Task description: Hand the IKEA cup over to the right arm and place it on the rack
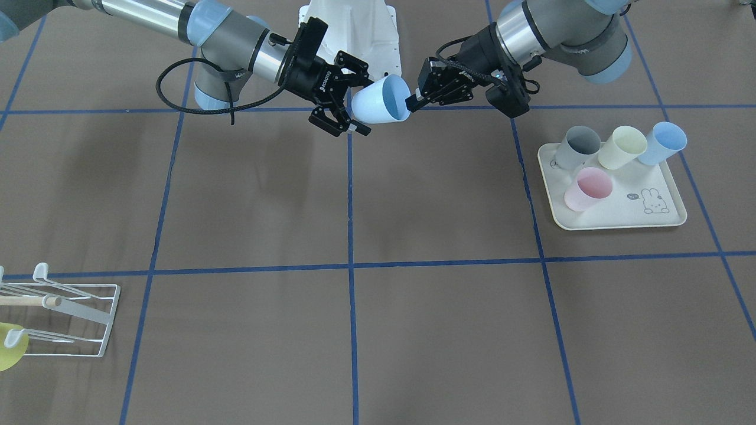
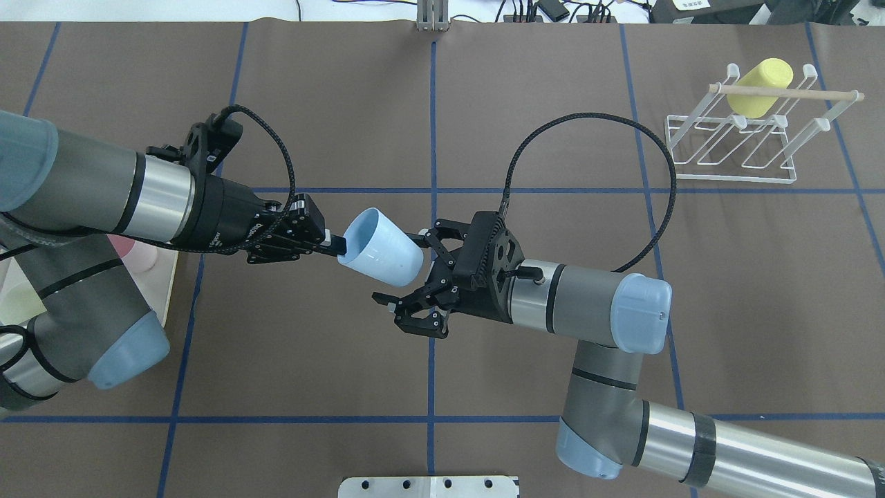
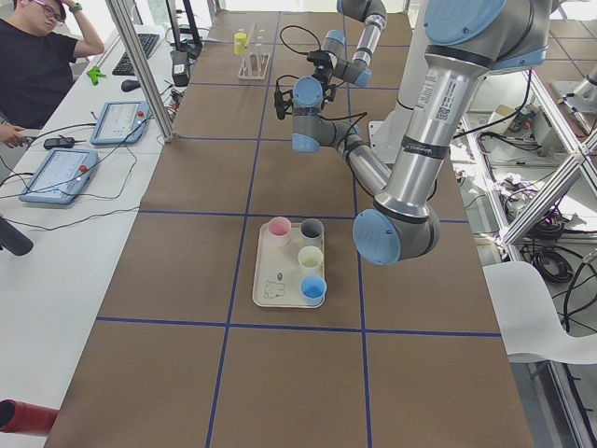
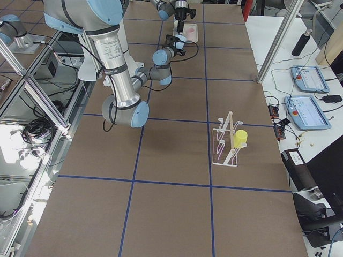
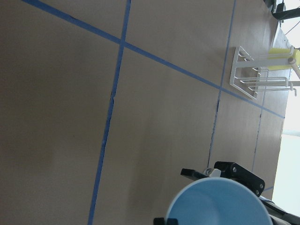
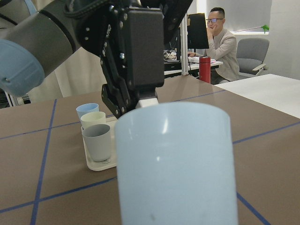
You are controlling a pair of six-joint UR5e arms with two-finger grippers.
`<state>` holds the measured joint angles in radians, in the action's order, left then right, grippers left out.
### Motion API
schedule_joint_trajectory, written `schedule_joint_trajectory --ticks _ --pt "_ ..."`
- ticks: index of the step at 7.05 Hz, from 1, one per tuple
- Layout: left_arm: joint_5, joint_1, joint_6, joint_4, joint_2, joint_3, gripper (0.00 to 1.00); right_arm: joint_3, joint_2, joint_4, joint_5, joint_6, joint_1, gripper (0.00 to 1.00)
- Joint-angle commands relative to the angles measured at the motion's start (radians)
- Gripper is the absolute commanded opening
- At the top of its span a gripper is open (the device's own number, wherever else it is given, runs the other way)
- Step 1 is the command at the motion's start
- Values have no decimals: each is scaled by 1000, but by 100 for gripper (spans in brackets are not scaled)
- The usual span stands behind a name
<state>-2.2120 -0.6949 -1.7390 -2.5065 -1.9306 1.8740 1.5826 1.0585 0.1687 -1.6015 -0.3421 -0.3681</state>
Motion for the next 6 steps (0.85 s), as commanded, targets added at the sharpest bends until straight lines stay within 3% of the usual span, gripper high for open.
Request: schedule_joint_trajectory --ticks 1,6 --pt "0 2 1 0 1 1 0 0 0 -1 0 -2 0 92" --pt "0 2 1 0 4 -1 0 4 2 0 -2 -3 -2 49"
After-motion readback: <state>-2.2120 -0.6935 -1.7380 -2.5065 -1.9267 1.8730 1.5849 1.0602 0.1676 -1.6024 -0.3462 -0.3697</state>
